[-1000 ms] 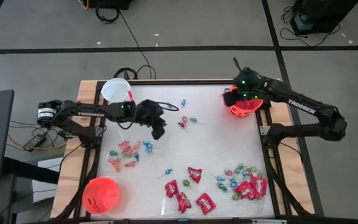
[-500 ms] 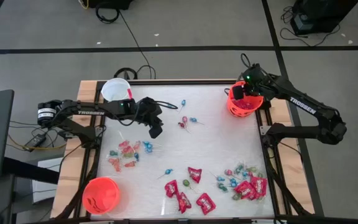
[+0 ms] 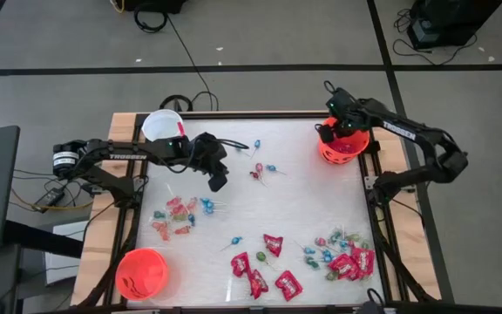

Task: Sort candy by brand, put in halloween buckets
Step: Put the red candy into the top orange bucket

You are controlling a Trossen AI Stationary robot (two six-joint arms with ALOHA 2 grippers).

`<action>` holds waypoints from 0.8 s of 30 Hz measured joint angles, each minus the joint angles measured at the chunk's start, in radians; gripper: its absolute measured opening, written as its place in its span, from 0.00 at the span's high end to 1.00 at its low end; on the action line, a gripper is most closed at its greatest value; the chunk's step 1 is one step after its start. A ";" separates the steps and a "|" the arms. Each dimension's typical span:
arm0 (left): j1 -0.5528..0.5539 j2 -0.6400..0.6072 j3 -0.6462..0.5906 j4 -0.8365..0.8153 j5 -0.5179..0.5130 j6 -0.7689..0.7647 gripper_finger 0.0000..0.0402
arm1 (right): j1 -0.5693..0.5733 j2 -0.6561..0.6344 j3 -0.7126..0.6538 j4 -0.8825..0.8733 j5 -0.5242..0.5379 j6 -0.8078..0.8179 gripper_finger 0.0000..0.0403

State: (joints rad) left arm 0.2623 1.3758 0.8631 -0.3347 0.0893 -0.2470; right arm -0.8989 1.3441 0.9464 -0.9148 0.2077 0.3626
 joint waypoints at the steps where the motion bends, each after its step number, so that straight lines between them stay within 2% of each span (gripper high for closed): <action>1: 0.000 0.000 0.000 0.000 0.014 0.001 0.78 | -0.006 0.015 0.000 0.011 -0.007 -0.011 0.99; 7: 0.000 0.000 0.000 -0.001 0.046 0.001 0.78 | -0.052 0.080 0.000 0.059 -0.098 -0.031 0.97; 12: -0.001 0.000 0.000 -0.001 0.055 0.001 0.78 | -0.060 0.071 0.000 0.065 -0.097 -0.046 0.88; 18: -0.001 0.000 0.000 0.006 0.104 0.000 0.78 | -0.062 -0.015 0.000 0.047 -0.099 -0.015 0.72; 24: -0.018 0.000 0.000 0.094 0.171 0.042 0.78 | -0.049 -0.171 0.000 0.040 -0.103 0.007 0.58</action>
State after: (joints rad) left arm 0.2445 1.3758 0.8631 -0.2410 0.2607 -0.2054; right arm -0.9481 1.1732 0.9463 -0.8749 0.1043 0.3700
